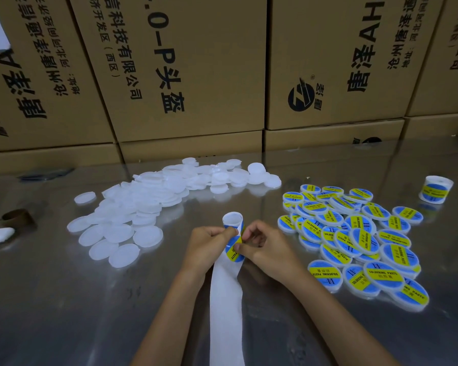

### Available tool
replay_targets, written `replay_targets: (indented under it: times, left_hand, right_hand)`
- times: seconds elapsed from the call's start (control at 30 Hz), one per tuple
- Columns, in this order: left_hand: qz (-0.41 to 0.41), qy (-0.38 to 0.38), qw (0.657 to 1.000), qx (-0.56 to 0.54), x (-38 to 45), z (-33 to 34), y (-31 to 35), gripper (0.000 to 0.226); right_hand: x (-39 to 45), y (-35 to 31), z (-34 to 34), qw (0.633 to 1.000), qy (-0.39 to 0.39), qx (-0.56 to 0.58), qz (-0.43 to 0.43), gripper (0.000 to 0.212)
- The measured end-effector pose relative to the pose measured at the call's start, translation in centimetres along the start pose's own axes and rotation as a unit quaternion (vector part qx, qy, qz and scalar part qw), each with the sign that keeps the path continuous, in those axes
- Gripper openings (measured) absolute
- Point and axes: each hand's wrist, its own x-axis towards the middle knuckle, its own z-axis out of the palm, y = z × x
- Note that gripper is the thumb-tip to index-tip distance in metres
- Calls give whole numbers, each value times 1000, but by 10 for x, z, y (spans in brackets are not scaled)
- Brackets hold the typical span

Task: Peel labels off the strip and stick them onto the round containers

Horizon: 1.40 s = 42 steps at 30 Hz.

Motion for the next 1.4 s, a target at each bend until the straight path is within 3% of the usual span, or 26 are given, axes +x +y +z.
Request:
replay_targets:
  times: [0.1,0.23,0.4,0.6,0.83,0.93,1.1,1.3,1.4]
  left_hand:
    - [-3,1,1000,5,-2,0,2,40]
    - [-17,6,1000,12,-1,1,4,37]
    - [-11,-7,999,44,-2,0,5,28]
    - [6,19,999,40,-4,2,4,25]
    - [6,31,999,7,-4,2,4,22]
    - [-2,36,999,-4,-2,1,3,21]
    - [-5,35,999,3,0,-1,0,23]
    - [9,42,999,-14,0,-4,4,32]
    - [32,88,994,-64,-2,-7,11,15]
  right_hand:
    - [0,0,1,1000,11,2,-11,26]
    - [-1,4,-1,995,34,-77,-50,21]
    - [-1,6,-3,983,40,-149,-104,35]
    - [-1,7,-1,982,58,-157,-84,35]
    - [-4,1,-2,980,26,-173,-94,29]
    - [-6,-5,-6,991,-23,-103,-77,33]
    - [-9,-22,-31,988,-148,-22,29,28]
    - [-12,-36,-51,975,-125,163,83,17]
    - [-10,-40,-49,972,-78,210,75,22]
